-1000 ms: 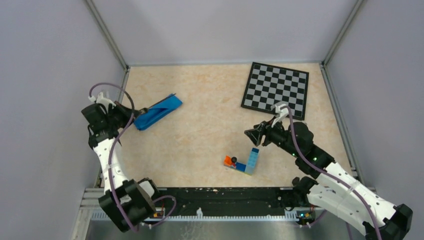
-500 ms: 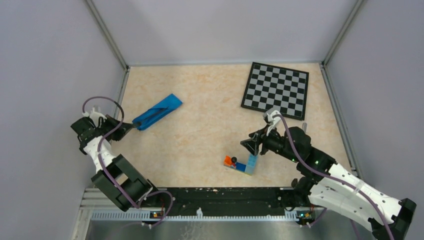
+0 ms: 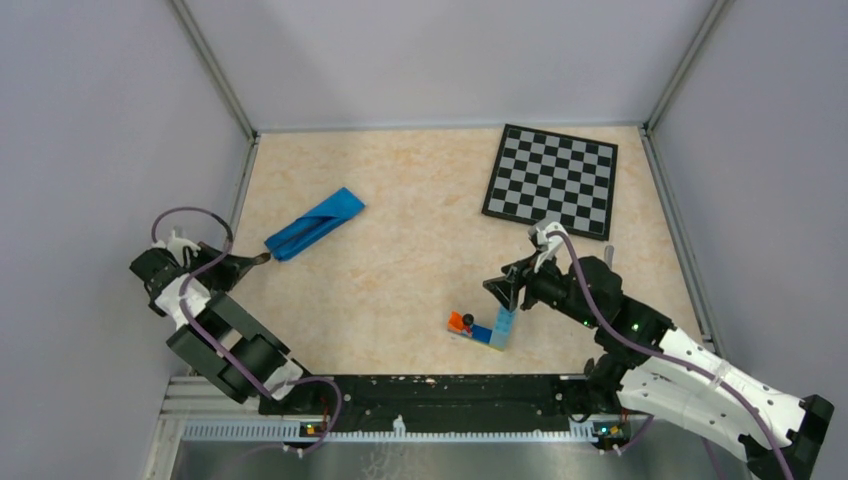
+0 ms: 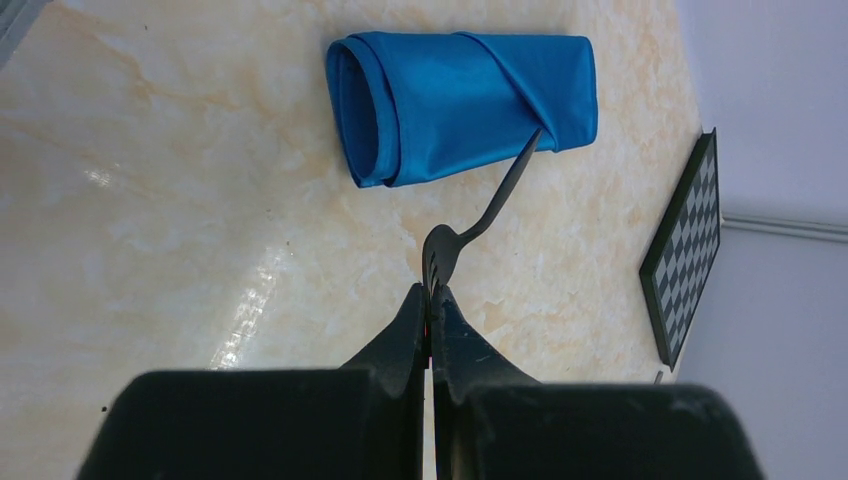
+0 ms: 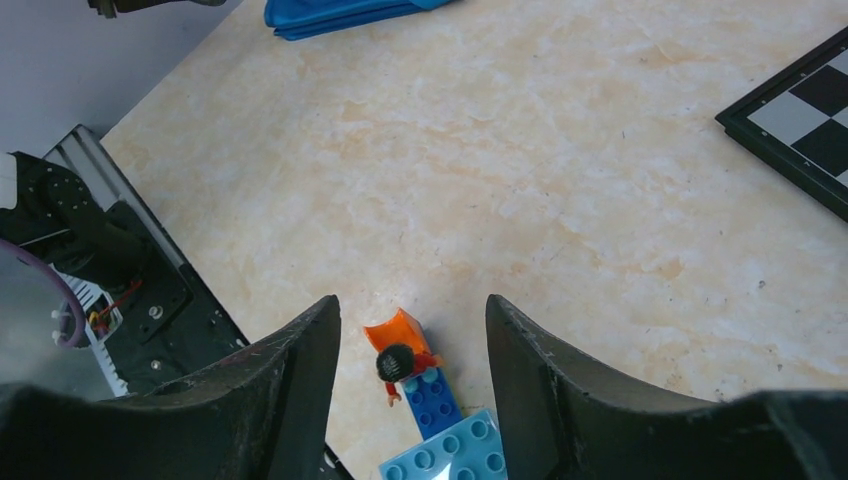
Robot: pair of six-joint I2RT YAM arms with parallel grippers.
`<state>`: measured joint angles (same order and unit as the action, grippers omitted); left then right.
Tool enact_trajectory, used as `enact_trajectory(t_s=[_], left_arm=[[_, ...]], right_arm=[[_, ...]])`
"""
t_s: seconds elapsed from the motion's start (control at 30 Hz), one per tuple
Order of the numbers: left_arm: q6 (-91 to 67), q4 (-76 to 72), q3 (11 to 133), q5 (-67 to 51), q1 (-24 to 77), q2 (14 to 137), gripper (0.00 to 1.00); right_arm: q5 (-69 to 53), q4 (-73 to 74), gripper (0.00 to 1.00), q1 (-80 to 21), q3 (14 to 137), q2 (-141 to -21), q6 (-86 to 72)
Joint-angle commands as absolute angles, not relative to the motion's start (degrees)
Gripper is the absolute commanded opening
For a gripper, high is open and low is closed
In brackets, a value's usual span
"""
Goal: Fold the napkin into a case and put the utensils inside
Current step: Insert the fork into the folded napkin.
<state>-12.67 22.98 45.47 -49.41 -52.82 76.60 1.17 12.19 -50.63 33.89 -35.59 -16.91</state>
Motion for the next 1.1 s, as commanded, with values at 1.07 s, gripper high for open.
enact_trajectory(t_s=[1.07], left_arm=[[-14.66,13.84,50.34,-55.52,-54.93,90.94,0.00]], right_arm=[[4.79,13.36,0.61,-51.25,38.15,-35.33,-17.93]])
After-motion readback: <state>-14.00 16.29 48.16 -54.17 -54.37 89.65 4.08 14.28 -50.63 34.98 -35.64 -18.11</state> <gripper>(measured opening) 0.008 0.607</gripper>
